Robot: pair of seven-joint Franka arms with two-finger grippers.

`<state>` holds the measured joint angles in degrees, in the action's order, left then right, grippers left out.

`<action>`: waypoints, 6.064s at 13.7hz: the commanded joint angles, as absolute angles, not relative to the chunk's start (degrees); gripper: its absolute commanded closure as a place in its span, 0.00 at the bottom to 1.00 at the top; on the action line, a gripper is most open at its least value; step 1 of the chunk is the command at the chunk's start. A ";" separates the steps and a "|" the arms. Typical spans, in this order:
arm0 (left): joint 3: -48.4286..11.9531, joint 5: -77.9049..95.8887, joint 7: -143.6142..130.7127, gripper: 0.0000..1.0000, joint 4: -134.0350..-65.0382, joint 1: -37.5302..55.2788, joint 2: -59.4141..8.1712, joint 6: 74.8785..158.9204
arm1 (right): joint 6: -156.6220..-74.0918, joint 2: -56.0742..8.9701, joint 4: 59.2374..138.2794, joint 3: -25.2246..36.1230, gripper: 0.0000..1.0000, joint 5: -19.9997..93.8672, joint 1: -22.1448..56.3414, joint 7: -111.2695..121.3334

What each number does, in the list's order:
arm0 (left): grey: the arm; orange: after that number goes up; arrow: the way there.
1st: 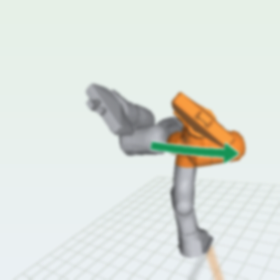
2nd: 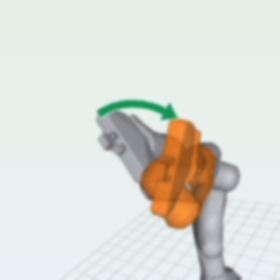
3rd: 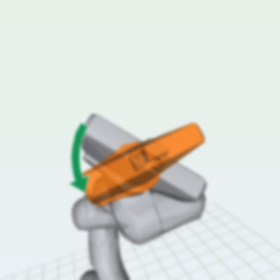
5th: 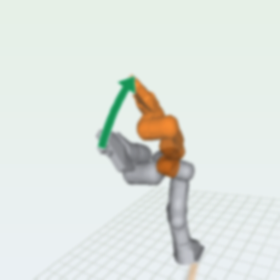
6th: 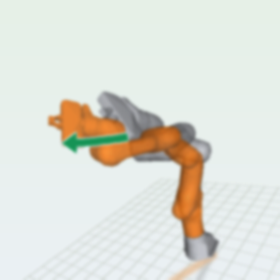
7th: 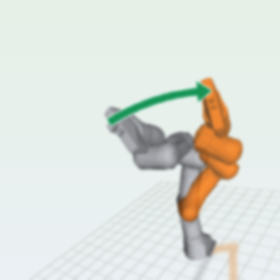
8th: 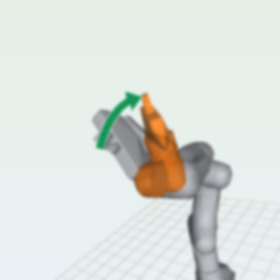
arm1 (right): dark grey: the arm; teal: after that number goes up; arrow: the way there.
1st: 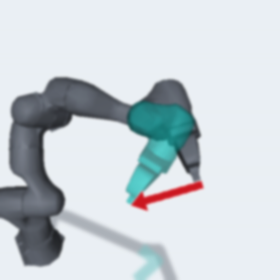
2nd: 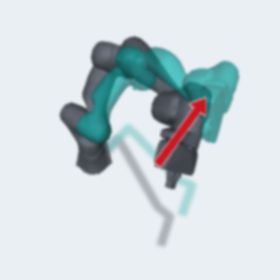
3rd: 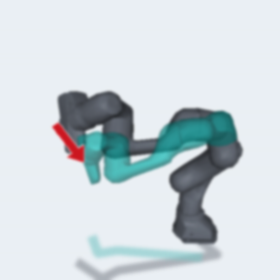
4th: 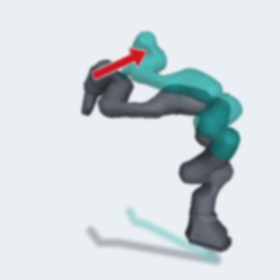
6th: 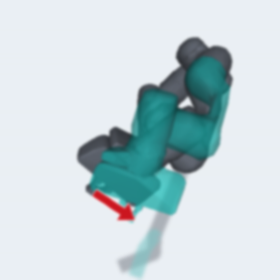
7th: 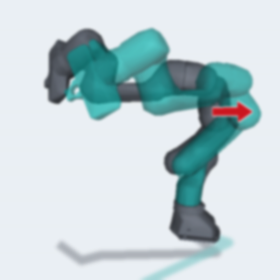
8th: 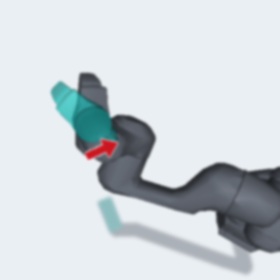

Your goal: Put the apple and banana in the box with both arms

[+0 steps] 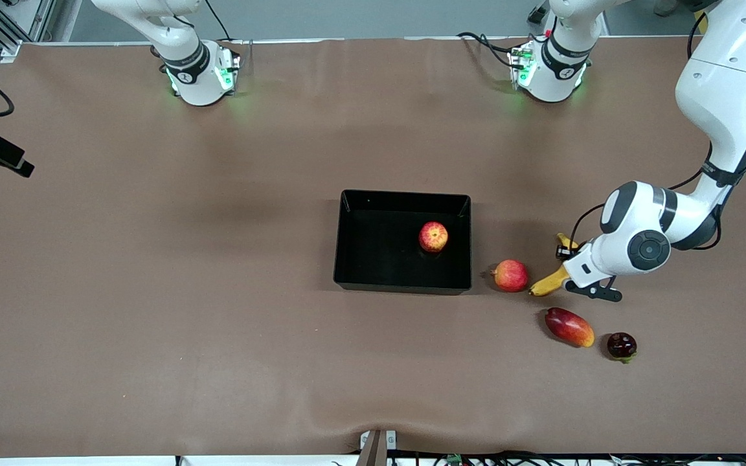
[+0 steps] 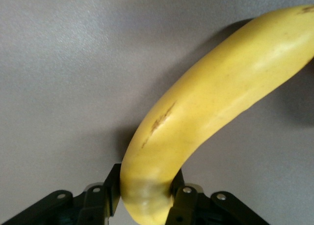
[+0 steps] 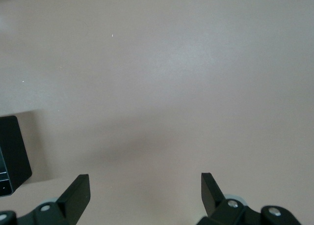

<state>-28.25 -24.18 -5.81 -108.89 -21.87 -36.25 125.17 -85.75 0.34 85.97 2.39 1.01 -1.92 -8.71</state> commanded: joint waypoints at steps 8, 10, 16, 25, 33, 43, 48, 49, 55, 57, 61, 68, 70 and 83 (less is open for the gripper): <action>-32.34 -24.61 -6.15 1.00 -111.98 -22.24 -24.10 114.80 | -86.22 0.88 85.69 0.71 0.00 0.09 1.04 -8.88; -33.04 -24.52 -6.24 1.00 -110.58 -22.24 -21.63 113.12 | -86.13 0.97 85.69 0.79 0.00 -1.22 5.34 -9.40; -38.48 -10.91 -20.43 1.00 -100.11 -19.09 -21.35 103.71 | -87.28 0.97 85.78 1.49 0.00 -2.90 5.19 -8.79; -37.88 -11.60 -59.21 1.00 -84.65 5.34 -37.87 106.43 | -86.40 0.79 86.13 1.32 0.00 -2.90 5.62 -9.40; -27.51 -11.25 -71.89 1.00 -84.11 19.42 -42.45 116.80 | -82.45 1.32 85.87 1.41 0.00 -2.90 5.36 -11.15; -24.10 -11.43 -70.93 0.89 -83.41 25.03 -47.28 123.39 | -79.01 1.49 85.61 0.79 0.00 -2.99 8.96 -23.98; -21.01 -11.42 -71.19 0.00 -83.32 27.60 -47.38 124.63 | -79.19 1.41 85.61 0.79 0.00 -3.08 9.84 -26.10; -21.01 -11.51 -71.19 0.00 -83.15 27.60 -46.94 124.54 | -79.10 1.41 85.61 0.79 0.00 -3.08 9.84 -26.10; -20.30 -11.51 -67.68 0.00 -78.05 23.31 -36.50 111.82 | -79.01 2.54 85.69 1.05 0.00 -2.38 9.32 -25.14; -20.30 -11.78 -65.76 0.00 -78.57 18.66 -30.44 109.18 | -78.93 2.90 85.69 1.49 0.00 -2.11 8.96 -21.65; -20.30 -11.69 -54.09 0.00 -78.66 10.39 -21.20 97.50 | -77.96 4.92 86.22 1.50 0.00 -2.20 9.23 -17.06; -20.83 -10.29 -26.58 0.00 -83.66 -4.72 -7.49 87.36 | -77.87 5.36 86.22 1.41 0.00 -2.20 9.49 -14.50; -19.96 -7.39 -20.59 0.00 -86.38 -6.33 -4.58 87.36 | -77.96 5.36 86.13 1.41 0.00 -2.20 9.40 -14.50; -8.87 -0.26 -9.76 0.00 -90.70 -2.55 4.04 85.43 | -78.66 5.01 86.75 1.67 0.00 -0.79 7.22 -7.75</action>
<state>-8.91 -1.47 -10.44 -89.31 -2.75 2.05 85.80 -78.29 4.19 86.02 1.49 -1.91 9.11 -10.87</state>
